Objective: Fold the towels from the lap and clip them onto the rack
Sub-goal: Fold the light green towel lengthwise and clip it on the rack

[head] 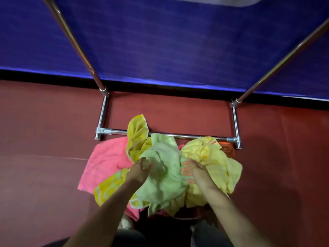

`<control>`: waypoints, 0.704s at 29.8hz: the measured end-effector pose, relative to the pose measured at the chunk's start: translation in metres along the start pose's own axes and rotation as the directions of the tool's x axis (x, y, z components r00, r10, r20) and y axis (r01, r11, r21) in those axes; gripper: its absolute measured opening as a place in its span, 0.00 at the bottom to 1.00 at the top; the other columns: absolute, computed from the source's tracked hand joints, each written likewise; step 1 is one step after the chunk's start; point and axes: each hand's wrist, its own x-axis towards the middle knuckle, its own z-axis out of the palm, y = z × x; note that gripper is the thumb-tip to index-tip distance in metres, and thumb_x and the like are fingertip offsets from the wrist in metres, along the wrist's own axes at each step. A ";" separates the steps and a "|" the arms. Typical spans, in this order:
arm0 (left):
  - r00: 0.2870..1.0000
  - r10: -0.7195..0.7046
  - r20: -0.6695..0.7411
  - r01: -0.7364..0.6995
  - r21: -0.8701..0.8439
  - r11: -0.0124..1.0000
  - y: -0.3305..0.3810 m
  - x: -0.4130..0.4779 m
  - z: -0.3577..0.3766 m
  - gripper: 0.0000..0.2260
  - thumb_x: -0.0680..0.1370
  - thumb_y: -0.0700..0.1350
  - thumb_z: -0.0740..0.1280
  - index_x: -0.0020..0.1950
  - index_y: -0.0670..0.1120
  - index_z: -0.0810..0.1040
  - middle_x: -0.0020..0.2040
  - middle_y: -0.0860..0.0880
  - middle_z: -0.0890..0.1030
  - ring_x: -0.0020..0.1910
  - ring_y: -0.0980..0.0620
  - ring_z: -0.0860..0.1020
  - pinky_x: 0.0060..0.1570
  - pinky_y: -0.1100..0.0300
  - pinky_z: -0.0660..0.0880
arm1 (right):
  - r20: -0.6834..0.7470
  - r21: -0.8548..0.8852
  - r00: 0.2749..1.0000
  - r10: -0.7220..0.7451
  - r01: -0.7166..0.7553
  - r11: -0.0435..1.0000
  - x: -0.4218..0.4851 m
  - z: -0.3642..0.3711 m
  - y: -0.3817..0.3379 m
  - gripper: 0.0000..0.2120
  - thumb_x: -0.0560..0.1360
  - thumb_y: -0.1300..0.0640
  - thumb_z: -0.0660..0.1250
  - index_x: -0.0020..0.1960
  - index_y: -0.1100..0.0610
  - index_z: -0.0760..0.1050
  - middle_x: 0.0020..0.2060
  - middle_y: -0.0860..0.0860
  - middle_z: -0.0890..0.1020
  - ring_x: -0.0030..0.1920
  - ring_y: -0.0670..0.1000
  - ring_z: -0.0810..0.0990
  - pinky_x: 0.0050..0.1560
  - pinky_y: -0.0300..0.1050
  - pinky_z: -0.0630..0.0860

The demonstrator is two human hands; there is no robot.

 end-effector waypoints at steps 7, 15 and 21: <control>0.994 0.102 0.032 -0.107 0.208 0.972 0.019 0.063 0.009 0.11 0.75 0.47 0.64 0.52 0.41 0.76 0.56 0.38 0.79 0.57 0.40 0.76 0.51 0.52 0.72 | -0.048 0.003 0.996 0.081 -0.081 0.997 0.038 -0.024 0.006 0.18 0.81 0.52 0.48 0.49 0.61 0.73 0.34 0.53 0.77 0.35 0.50 0.75 0.36 0.41 0.72; 0.964 0.204 0.169 -0.204 -0.018 0.979 0.039 0.042 -0.032 0.16 0.71 0.41 0.71 0.25 0.49 0.70 0.19 0.55 0.71 0.21 0.62 0.68 0.26 0.70 0.63 | 0.025 0.042 0.999 0.046 -0.047 0.998 0.020 -0.019 -0.003 0.19 0.80 0.53 0.51 0.57 0.65 0.73 0.37 0.54 0.77 0.36 0.50 0.75 0.33 0.37 0.72; 0.906 0.362 0.221 -0.292 -0.293 0.910 0.098 -0.037 -0.093 0.11 0.73 0.37 0.68 0.30 0.46 0.75 0.26 0.51 0.73 0.27 0.60 0.69 0.29 0.69 0.66 | 0.156 0.005 0.958 -0.239 0.242 0.970 -0.040 -0.002 -0.037 0.12 0.79 0.53 0.54 0.58 0.53 0.73 0.57 0.48 0.76 0.62 0.46 0.71 0.65 0.43 0.65</control>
